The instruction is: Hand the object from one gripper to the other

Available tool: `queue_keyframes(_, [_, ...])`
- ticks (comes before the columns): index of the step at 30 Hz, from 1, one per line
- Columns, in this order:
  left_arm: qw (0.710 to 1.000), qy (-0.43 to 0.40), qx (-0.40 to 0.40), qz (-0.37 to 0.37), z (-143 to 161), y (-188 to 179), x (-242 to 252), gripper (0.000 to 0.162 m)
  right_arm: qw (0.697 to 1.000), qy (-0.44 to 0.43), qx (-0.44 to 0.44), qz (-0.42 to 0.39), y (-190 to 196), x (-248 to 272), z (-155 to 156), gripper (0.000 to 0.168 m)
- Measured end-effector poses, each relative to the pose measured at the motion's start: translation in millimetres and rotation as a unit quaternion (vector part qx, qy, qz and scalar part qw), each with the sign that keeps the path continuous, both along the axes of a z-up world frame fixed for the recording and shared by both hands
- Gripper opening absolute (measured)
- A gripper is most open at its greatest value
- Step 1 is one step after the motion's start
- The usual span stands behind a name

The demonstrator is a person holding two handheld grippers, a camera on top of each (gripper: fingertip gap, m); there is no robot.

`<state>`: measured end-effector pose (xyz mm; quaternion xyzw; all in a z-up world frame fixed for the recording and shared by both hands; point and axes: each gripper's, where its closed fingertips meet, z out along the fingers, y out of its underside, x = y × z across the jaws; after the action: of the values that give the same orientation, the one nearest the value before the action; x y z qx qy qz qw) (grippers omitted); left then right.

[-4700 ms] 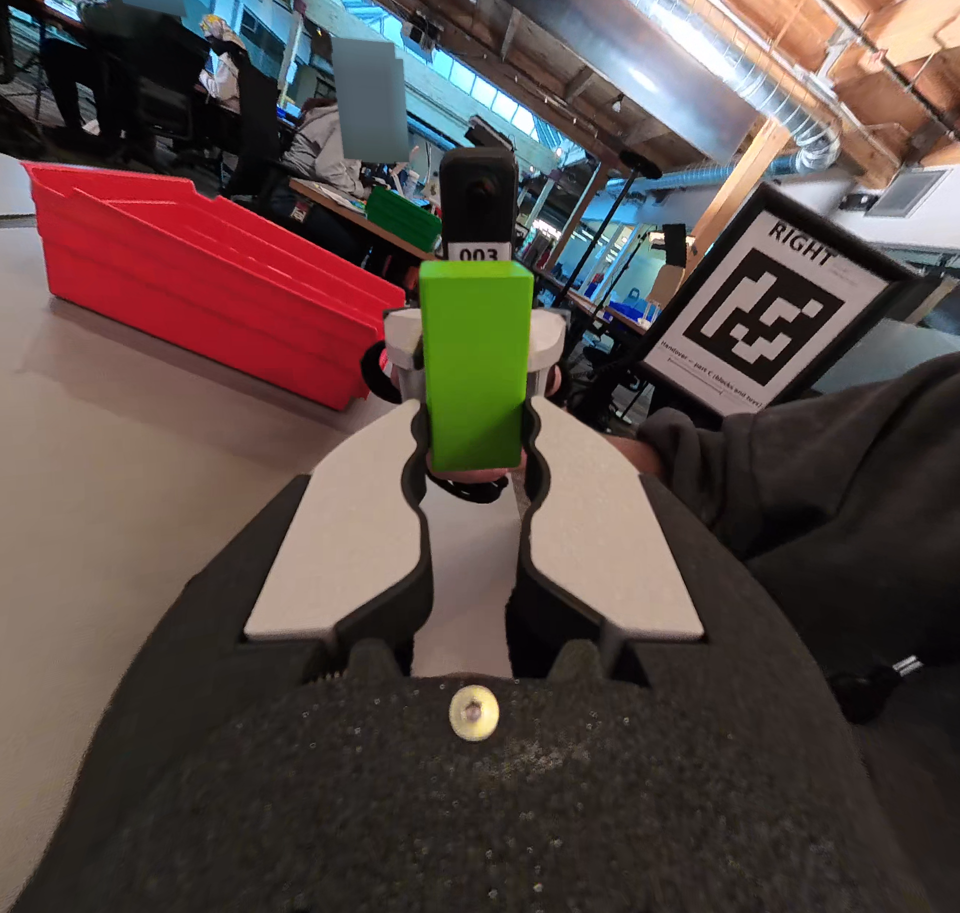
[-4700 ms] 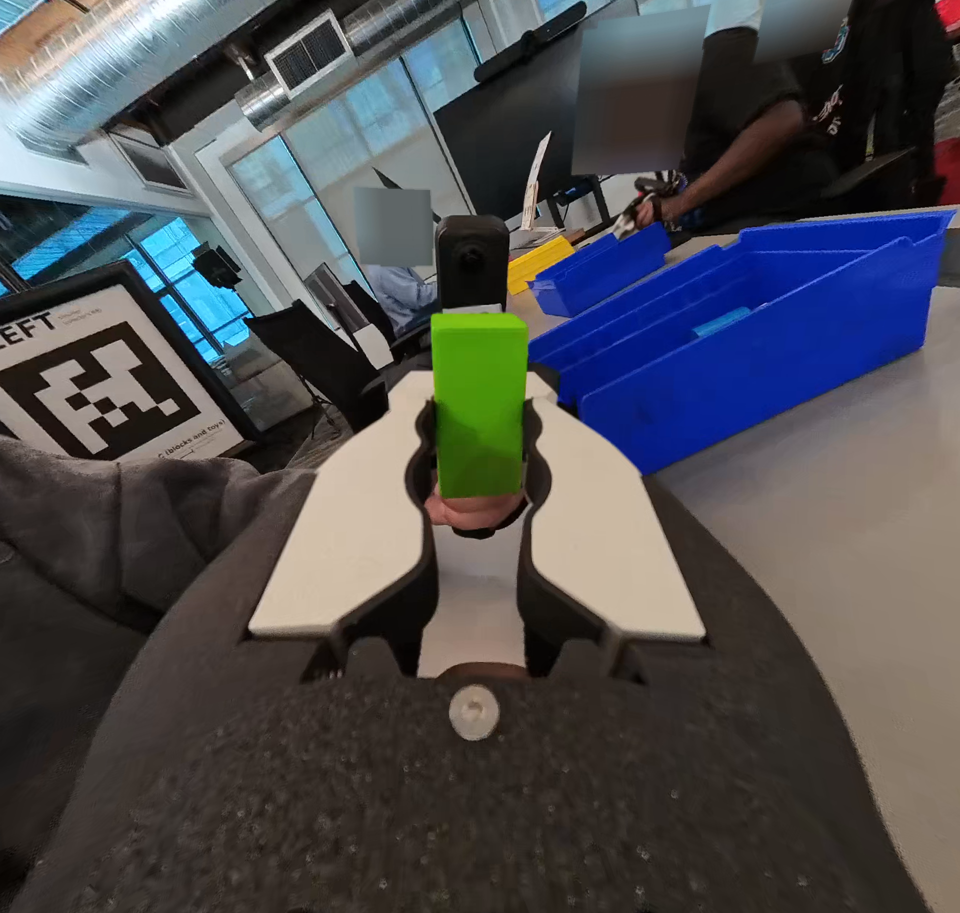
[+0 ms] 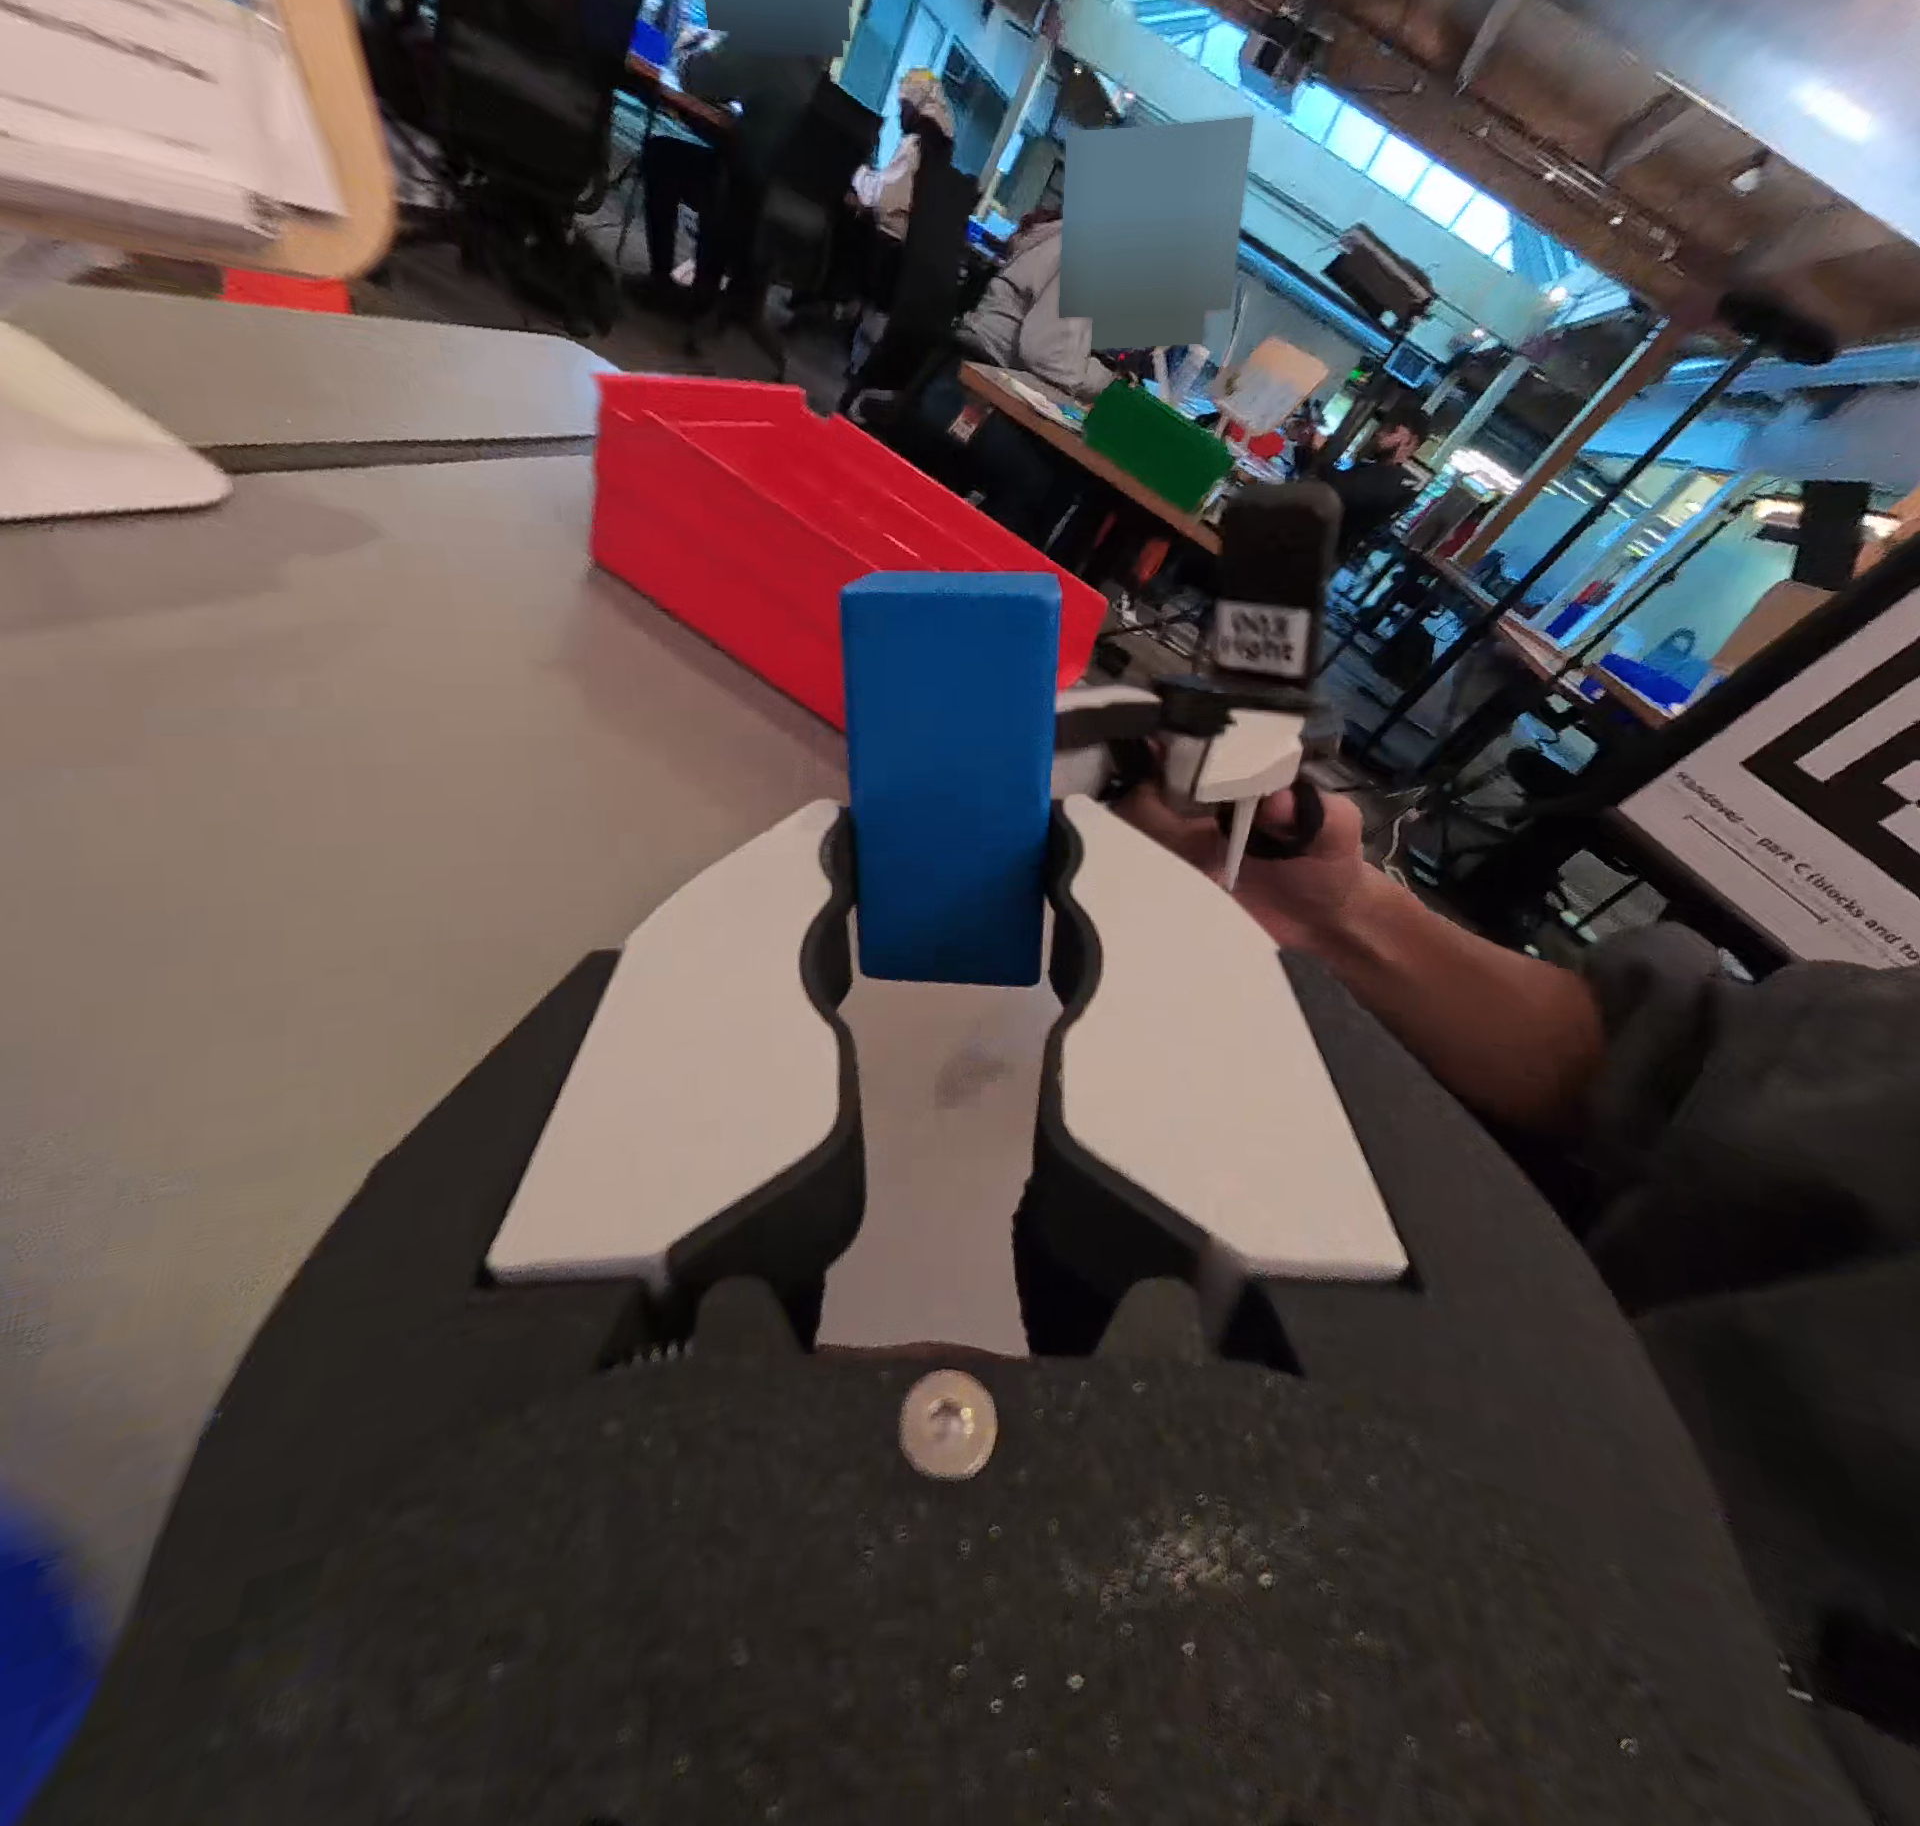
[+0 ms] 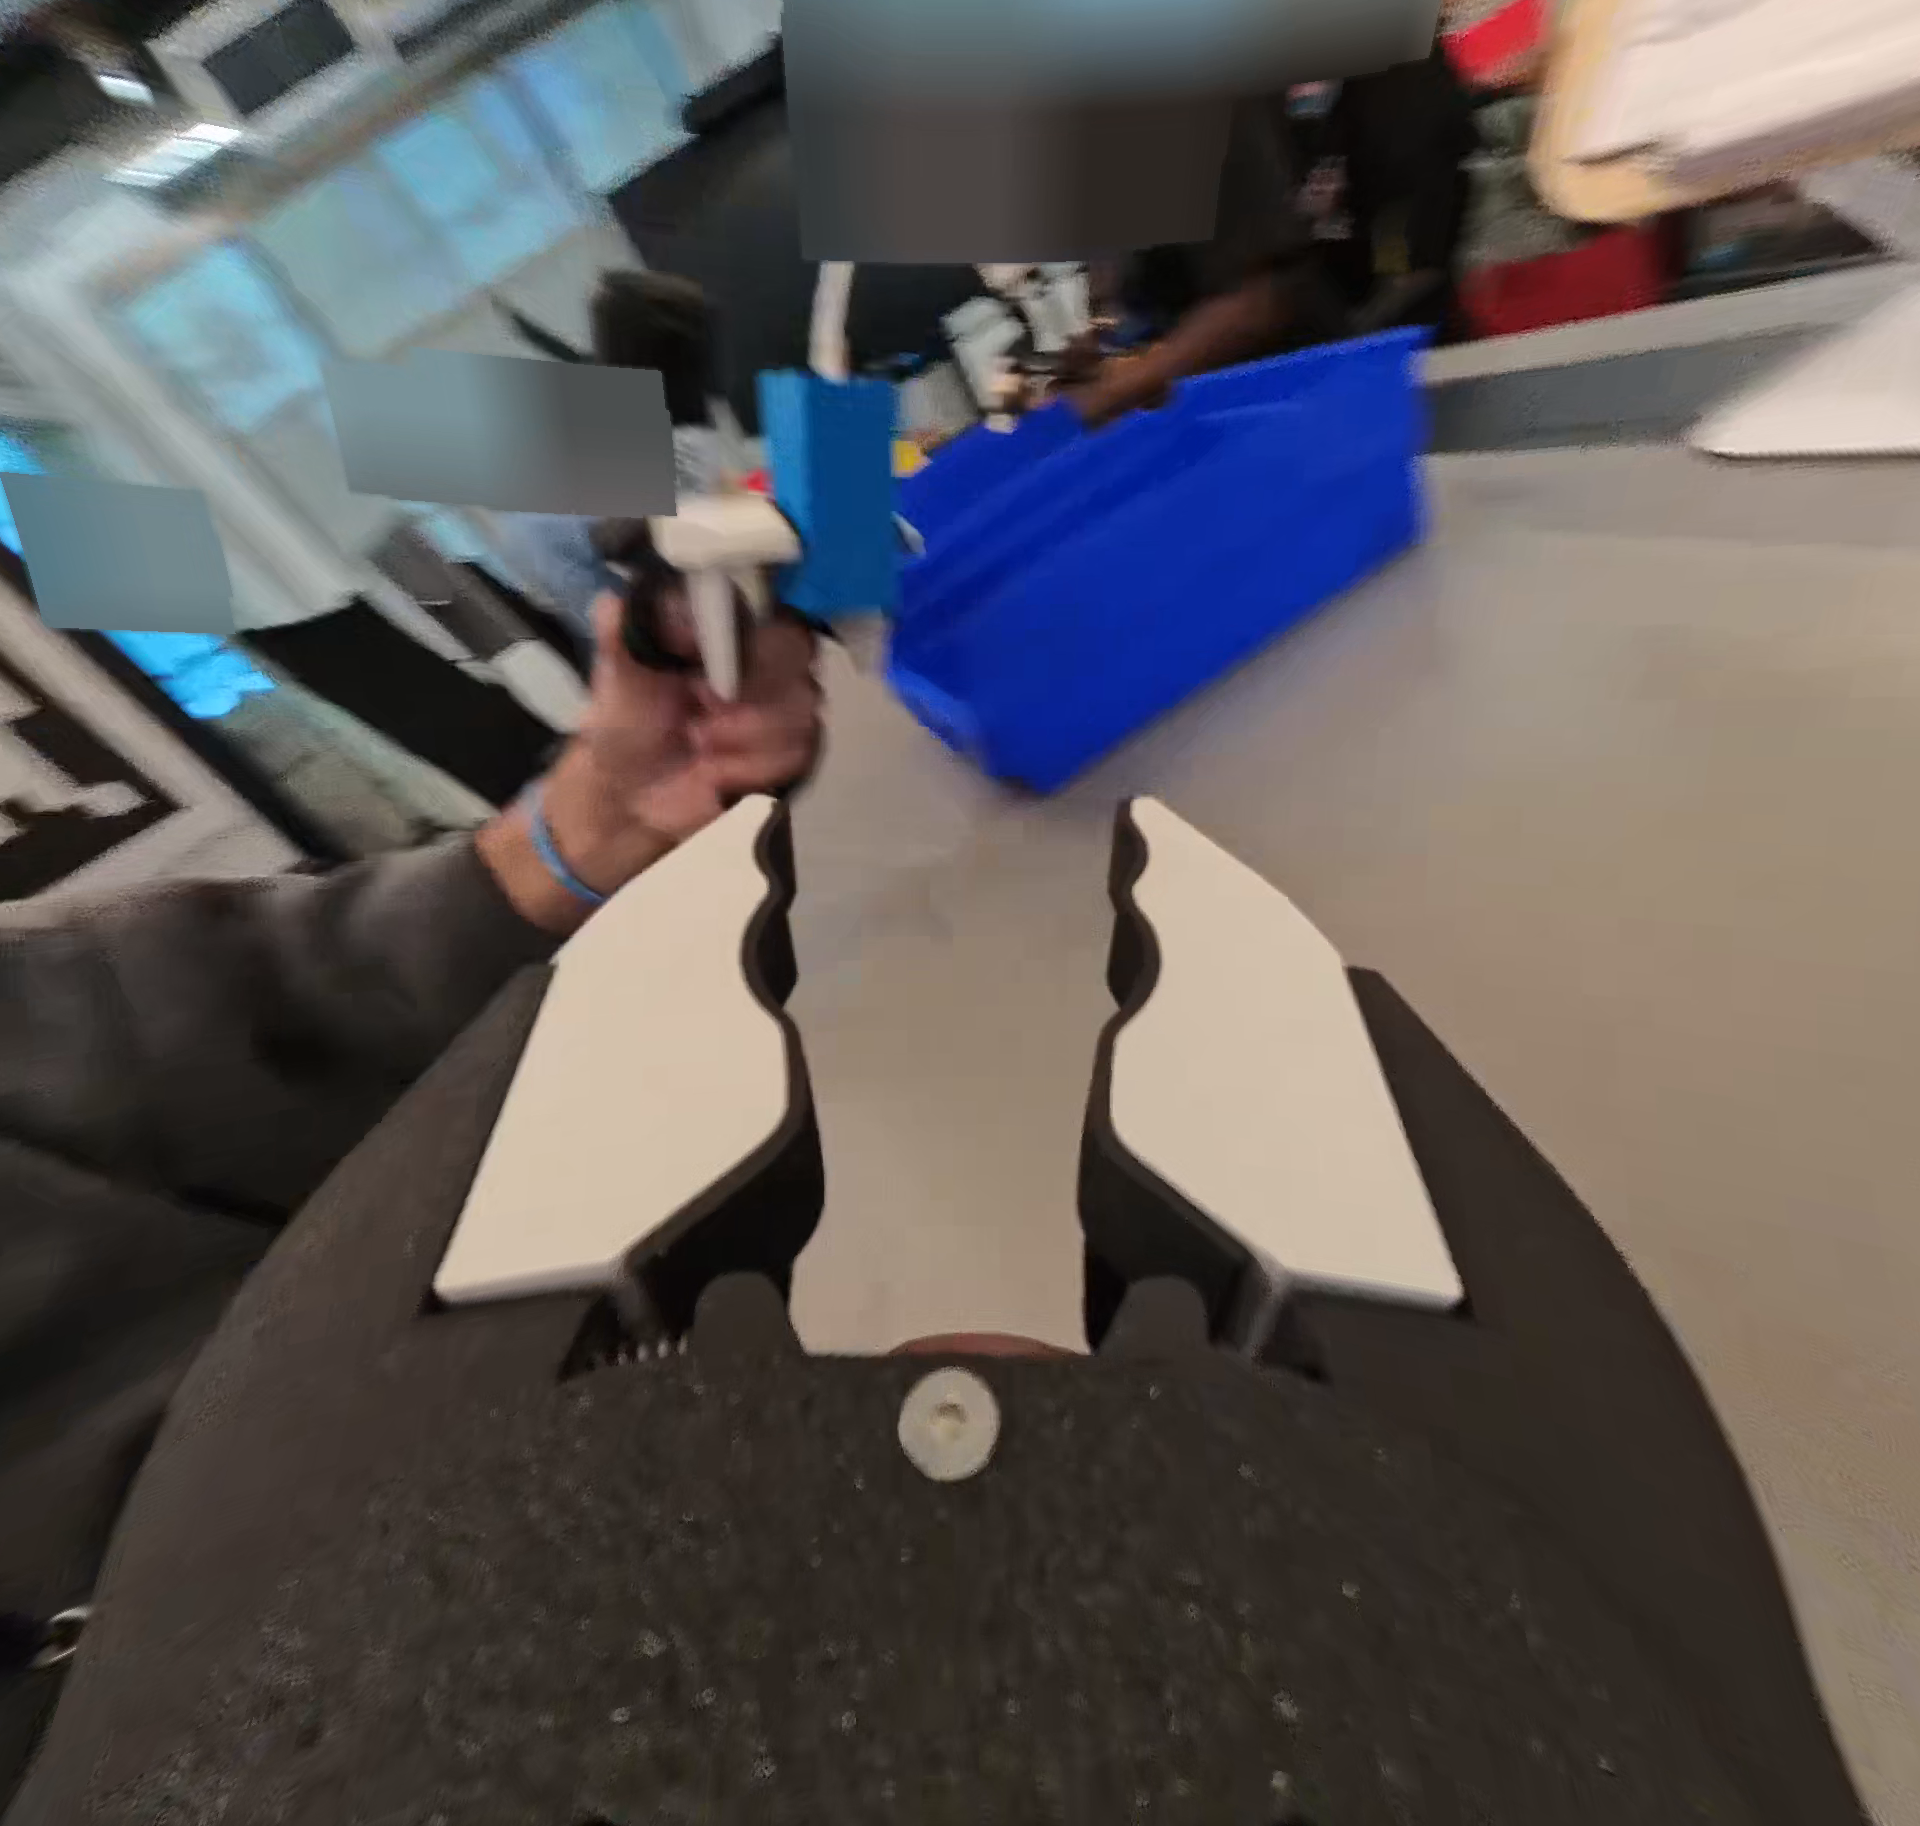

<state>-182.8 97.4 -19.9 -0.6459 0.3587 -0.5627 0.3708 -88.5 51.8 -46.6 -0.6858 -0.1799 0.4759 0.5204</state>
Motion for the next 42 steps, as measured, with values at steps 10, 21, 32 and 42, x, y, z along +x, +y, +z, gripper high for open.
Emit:
queue_keyframes(10, [0.997,-0.016,-0.005,-0.070,-14.7,-47.6,48.3,0.034,0.988,0.077,-0.019,0.132,16.3,-64.2,28.7,0.058])
queue_keyframes(21, [0.997,0.017,-0.031,-0.063,-39.6,-59.5,34.2,0.060,0.983,0.103,-0.046,0.147,9.0,-54.6,19.6,0.034])
queue_keyframes(32, [0.997,0.059,-0.041,-0.029,-80.6,-57.6,9.5,0.050,0.959,-0.161,0.030,-0.230,81.1,170.5,118.7,0.034])
queue_keyframes(42, [0.997,0.061,-0.025,-0.028,-74.0,-58.1,7.8,0.047,0.884,-0.345,-0.200,-0.245,175.5,255.9,-55.1,0.034])
